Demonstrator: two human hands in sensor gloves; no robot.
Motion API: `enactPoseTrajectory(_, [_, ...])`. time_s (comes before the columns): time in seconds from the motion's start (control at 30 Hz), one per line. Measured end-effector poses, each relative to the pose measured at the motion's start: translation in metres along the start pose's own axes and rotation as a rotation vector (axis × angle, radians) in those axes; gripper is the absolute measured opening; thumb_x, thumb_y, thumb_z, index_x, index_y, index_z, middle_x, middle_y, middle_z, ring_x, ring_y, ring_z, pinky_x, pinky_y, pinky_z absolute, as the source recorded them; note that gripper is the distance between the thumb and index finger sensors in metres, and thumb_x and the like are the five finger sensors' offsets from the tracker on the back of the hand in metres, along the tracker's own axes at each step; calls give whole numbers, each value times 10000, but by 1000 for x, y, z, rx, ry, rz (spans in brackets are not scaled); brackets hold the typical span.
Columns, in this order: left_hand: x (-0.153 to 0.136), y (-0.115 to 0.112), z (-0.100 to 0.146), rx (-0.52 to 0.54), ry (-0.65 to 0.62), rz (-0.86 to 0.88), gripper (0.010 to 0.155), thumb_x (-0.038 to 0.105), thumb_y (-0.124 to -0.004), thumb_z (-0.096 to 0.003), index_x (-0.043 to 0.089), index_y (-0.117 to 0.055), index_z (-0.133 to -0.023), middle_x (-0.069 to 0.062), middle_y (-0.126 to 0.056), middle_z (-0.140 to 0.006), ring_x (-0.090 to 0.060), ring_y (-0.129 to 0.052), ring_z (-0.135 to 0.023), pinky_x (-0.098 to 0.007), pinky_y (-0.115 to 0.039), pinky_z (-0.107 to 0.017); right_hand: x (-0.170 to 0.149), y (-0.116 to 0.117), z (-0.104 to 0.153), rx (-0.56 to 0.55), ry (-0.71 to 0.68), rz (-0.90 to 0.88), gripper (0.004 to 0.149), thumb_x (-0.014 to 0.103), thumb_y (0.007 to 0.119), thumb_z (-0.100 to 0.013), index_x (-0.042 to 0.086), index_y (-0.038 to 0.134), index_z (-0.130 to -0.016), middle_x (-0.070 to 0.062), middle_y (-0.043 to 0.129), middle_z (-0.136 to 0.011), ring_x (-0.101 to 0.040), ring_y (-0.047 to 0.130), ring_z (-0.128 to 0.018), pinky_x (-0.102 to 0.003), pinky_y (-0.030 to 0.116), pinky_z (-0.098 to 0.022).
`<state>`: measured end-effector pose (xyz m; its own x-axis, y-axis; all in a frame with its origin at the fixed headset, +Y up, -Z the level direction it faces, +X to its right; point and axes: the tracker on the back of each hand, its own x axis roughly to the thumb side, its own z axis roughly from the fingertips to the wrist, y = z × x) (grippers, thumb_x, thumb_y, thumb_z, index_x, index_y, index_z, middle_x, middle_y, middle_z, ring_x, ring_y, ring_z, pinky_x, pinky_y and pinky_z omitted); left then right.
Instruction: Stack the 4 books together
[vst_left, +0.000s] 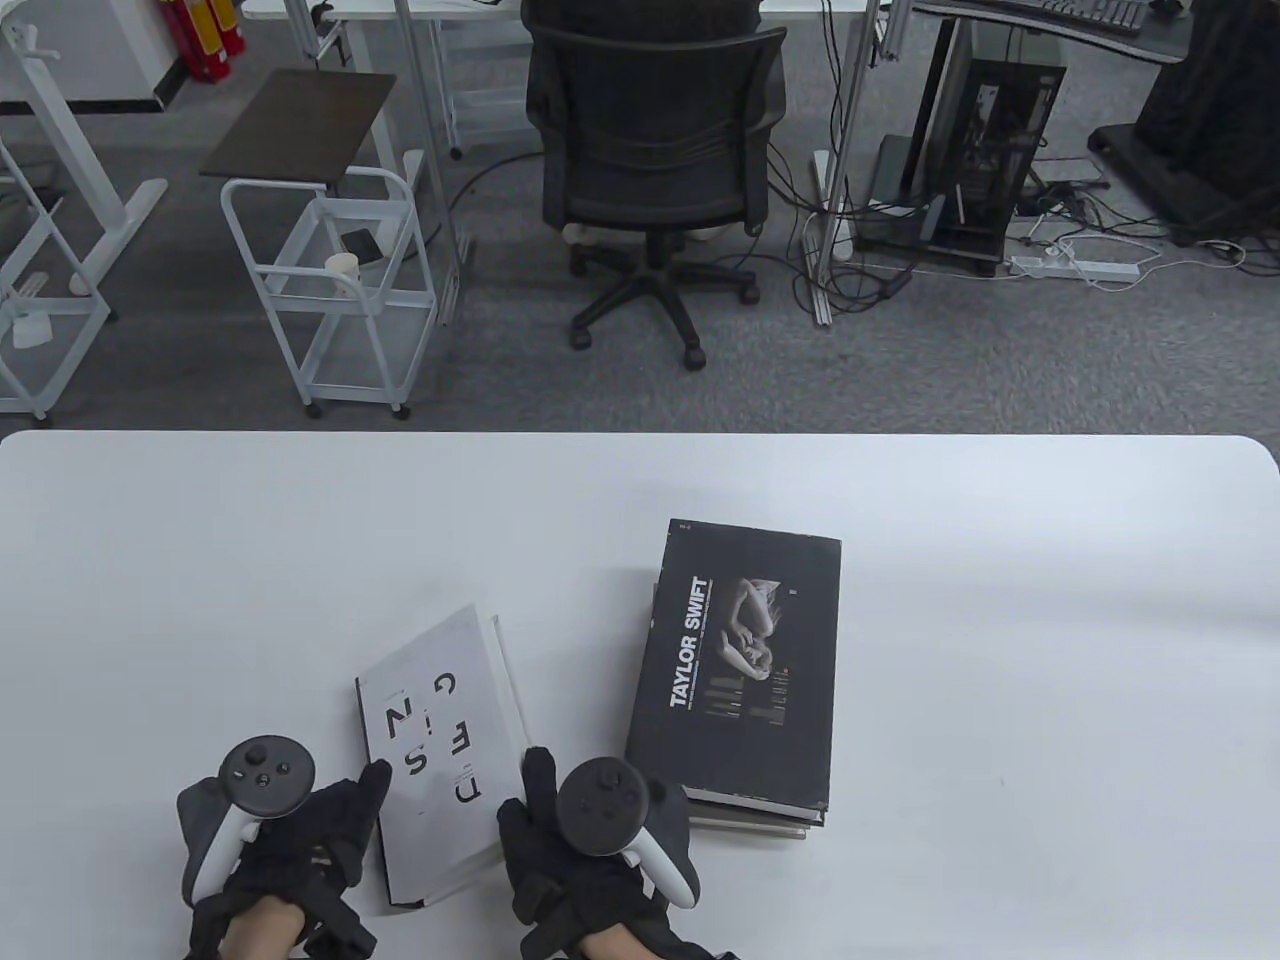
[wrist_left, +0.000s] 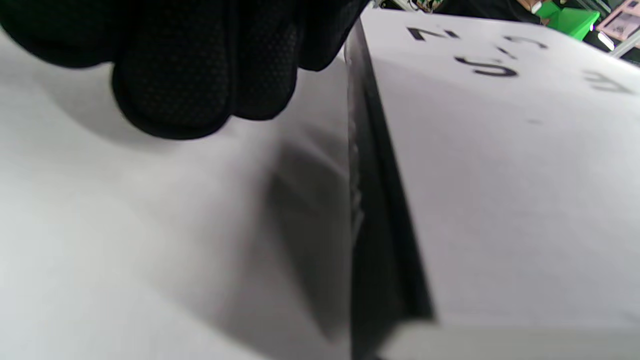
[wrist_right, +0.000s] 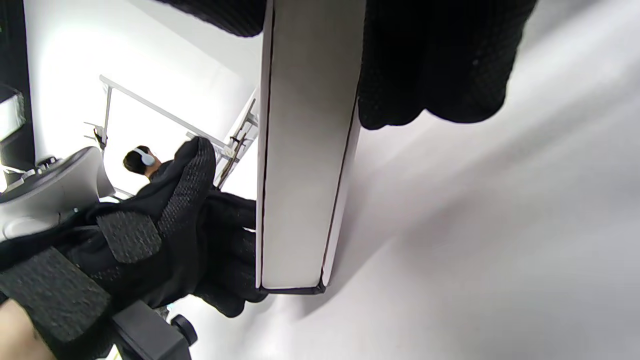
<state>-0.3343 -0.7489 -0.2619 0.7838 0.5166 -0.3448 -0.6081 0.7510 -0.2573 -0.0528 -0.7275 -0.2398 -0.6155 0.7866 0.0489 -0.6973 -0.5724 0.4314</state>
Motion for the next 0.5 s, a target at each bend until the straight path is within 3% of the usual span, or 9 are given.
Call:
enactPoseTrajectory(0.23, [-8,16,3,21,-19,107,751,543,-453,-489,25,-624,-1005,-215,-852,-806,-395,-995,-560,-586,-786,-428,14,-15,14,-84,-29,9,621,316,529,-691,-42,286,-1138,-422,626,-933,-413,897,-636,-420,883,-468])
enactPoseTrajectory(0.33, [-9,18,3,28,-26,128,727,518,-468,-503,44,-488,-1053,-211,-800,-860,-388,-973,-606,-585,-773,-456,21,-25,20,-105,-31,-1,621,315,535,-689,-49,304,-1136,-425,636,-924,-407,906,-612,-409,887,-445])
enactPoseTrajectory(0.5, [-13,19,1,12,-16,159,726,515,-491,-508,53,-425,-1064,-208,-767,-892,-389,-960,-633,-585,-765,-475,34,-52,32,-164,-60,3,620,314,539,-688,-52,316,-1136,-426,638,-923,-407,908,-604,-406,886,-440])
